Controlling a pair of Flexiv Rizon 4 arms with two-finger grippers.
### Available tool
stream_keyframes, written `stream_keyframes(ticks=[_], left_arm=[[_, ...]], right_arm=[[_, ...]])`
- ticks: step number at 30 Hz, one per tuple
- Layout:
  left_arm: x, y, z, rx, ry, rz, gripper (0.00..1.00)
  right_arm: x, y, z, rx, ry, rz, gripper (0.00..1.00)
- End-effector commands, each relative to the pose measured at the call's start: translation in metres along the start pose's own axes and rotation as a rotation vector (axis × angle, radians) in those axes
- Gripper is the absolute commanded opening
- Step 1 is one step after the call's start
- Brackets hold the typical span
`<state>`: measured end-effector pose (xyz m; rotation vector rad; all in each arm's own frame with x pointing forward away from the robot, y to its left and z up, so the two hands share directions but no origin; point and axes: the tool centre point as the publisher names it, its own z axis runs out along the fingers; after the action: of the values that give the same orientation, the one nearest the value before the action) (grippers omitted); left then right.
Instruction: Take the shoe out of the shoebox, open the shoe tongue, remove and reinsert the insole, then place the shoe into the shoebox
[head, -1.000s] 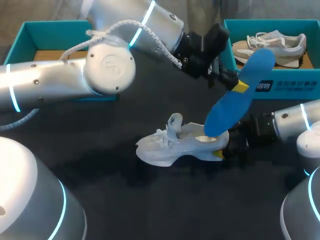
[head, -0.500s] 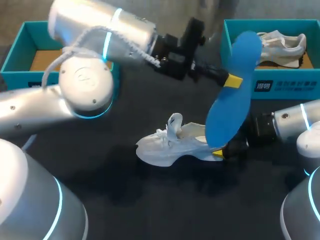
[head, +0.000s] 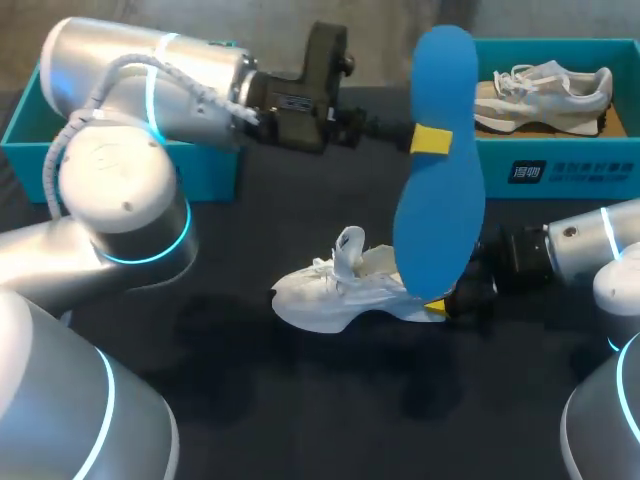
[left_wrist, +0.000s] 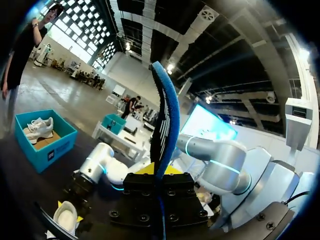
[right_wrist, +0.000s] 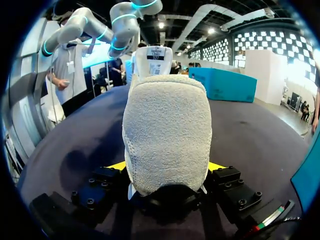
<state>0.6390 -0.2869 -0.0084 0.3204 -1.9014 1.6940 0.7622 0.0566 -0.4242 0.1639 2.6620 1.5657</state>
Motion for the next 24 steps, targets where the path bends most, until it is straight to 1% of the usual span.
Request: stream_keyframes(ticks=[1,3,9,13,17,21,23,24], left_arm=[[0.019,0.0,-0.02,-0.006,0.023,-0.016,0.0],[0.028,-0.003,-0.023,-0.009,0.043,-0.036,0.0],[0.049,-0.014,-0.028,-0.037,0.014,-0.034,0.0],[0.061,-0.017,-0.029,-0.03,0.022,-0.053,0.0],[0.068,-0.017,-0.029,-0.031,0.033,-0.052,0.0],[0.069,-0.016,-0.029,-0.033,0.031,-0.064,0.0],[0.071,-0.014,-0.029,-0.001,0.046,-0.088,0.0],[0.071,-0.014,-0.029,-0.001,0.046,-0.088,0.0]], right_arm=[[0.001,-0.001,0.003,0.003,-0.002,0.001,0.0],[0.001,-0.001,0.003,0.003,-0.002,0.001,0.0],[0.001,-0.001,0.003,0.003,-0.002,0.001,0.0],[0.001,-0.001,0.003,0.003,-0.002,0.001,0.0],[0.001,-0.001,0.003,0.003,-0.002,0.001,0.0],[0.001,-0.001,0.003,0.003,-0.002,0.001,0.0],[0.001,-0.001,0.003,0.003,-0.002,0.001,0.0],[0.001,-0.001,0.003,0.003,-0.002,0.001,0.0]])
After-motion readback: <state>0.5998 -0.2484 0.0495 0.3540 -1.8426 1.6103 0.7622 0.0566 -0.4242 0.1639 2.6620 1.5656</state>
